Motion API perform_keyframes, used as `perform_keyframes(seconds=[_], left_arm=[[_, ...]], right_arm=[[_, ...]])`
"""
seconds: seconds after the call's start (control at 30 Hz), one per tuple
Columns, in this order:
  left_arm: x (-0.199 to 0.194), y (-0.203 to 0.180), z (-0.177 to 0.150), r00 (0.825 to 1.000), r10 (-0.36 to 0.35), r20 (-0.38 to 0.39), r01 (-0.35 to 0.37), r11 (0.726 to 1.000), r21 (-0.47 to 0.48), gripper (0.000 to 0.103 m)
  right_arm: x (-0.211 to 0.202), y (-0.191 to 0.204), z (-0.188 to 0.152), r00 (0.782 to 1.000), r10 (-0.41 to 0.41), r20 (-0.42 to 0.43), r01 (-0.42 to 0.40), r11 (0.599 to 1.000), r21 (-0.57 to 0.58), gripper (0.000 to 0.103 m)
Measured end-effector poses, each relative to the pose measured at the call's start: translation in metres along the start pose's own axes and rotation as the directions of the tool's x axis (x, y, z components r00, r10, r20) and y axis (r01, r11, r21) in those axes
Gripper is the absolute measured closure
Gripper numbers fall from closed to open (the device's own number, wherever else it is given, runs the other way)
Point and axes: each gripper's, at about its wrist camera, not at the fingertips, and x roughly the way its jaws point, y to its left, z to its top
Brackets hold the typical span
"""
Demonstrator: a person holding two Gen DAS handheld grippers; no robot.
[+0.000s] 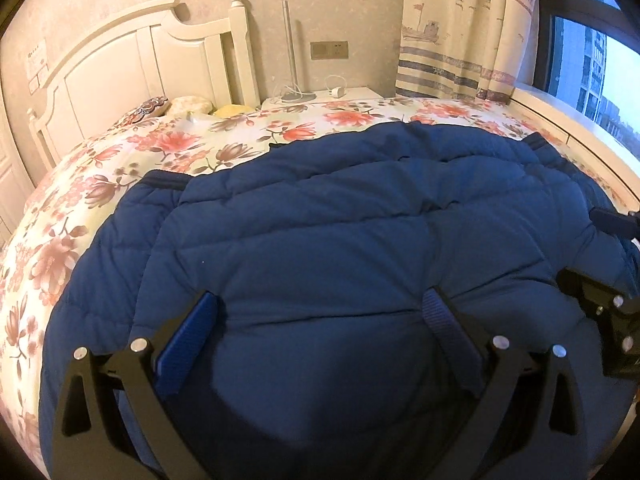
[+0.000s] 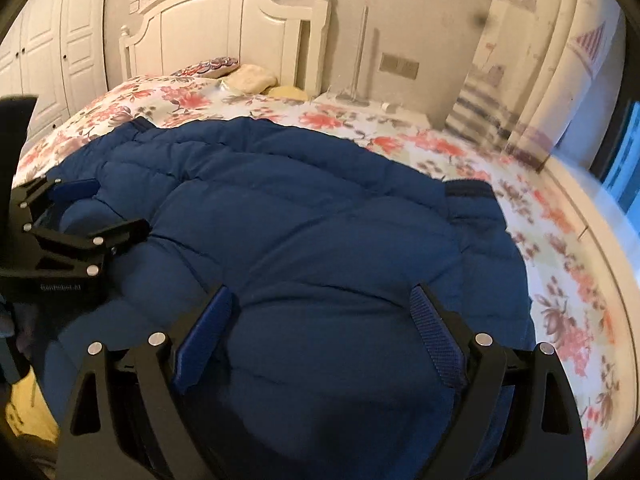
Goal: Fold large clothes
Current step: 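Press the folded jacket flat with both tools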
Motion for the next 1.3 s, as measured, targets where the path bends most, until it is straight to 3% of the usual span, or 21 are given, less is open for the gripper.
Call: perform_keyframes(seconds=[0.13,0.2,0.3,0.4,0.47,0.53,0.63,0.73,0.8,0.83,0.9,1.03,1.17,1.23,1.3], left_arm=[[0.001,0.001,0.0,1.0,-0.009,-0.001,0.009,1.0,-0.006,0.002],[-0.002,0.004,-0.001,1.0,-0.011,0.001,0.011,1.0,-0.023,0.002],[-0.017,0.021,-0.01,1.0,-0.022,0.023,0.023,0.997,-0.068,0.002],[-0.041,0.049,-0.023,0.997,0.056,0.044,-0.05,0.991,-0.121,0.002],[-0.046,0.073,-0.03,0.99,0.142,0.002,-0.14,0.975,-0.172,0.002],[-0.052,0.092,-0.033,0.981,0.192,-0.031,-0.195,0.957,-0.217,0.002],[-0.071,0.094,-0.039,0.984,0.178,-0.01,-0.175,0.956,-0.235,0.002],[-0.076,0.056,-0.043,0.99,0.141,0.028,-0.138,0.984,-0.11,0.002],[-0.06,0.028,-0.05,0.981,0.196,-0.001,-0.196,0.981,0.002,0.002],[-0.054,0.024,-0.054,0.974,0.227,0.006,-0.227,0.974,0.012,0.002],[-0.048,0.029,-0.06,0.979,0.202,0.035,-0.201,0.979,-0.008,0.002],[-0.048,0.035,-0.062,0.986,0.167,0.021,-0.167,0.986,0.007,0.002],[-0.05,0.034,-0.066,0.986,0.165,0.03,-0.166,0.986,0.002,0.002],[-0.048,0.032,-0.065,0.986,0.167,0.029,-0.167,0.986,0.0,0.002],[-0.048,0.033,-0.066,0.986,0.167,0.032,-0.167,0.986,-0.002,0.002]], right_arm=[[-0.004,-0.01,-0.005,1.0,0.01,0.006,-0.01,1.0,0.025,0.017],[-0.007,-0.027,-0.011,1.0,0.03,0.004,-0.03,0.996,0.088,0.011],[-0.011,-0.054,-0.022,0.998,0.057,0.004,-0.057,0.981,0.184,0.011],[-0.017,-0.067,-0.029,0.999,0.054,0.003,-0.053,0.972,0.231,0.011],[-0.028,-0.06,-0.029,1.0,-0.006,0.013,0.003,0.972,0.236,0.011],[-0.044,-0.042,-0.024,0.998,0.005,0.069,-0.019,0.98,0.199,0.011],[-0.067,0.007,-0.016,0.985,0.081,0.154,-0.091,0.994,0.056,0.011],[-0.061,0.064,-0.018,0.985,0.125,0.117,-0.107,0.983,-0.148,0.01],[-0.036,0.082,-0.028,0.996,0.08,0.044,-0.07,0.978,-0.197,0.008],[-0.029,0.077,-0.033,0.993,0.1,0.059,-0.089,0.98,-0.177,0.006],[-0.026,0.065,-0.037,0.986,0.158,0.057,-0.148,0.978,-0.146,0.005],[-0.04,0.054,-0.033,0.992,0.117,0.038,-0.11,0.982,-0.151,0.006],[-0.065,0.007,-0.05,0.996,0.044,0.084,-0.042,0.999,-0.025,0.006],[-0.064,-0.018,-0.066,0.998,0.009,0.059,-0.01,1.0,0.029,0.005],[-0.058,-0.048,-0.083,0.997,0.061,0.043,-0.066,0.99,0.125,0.005]])
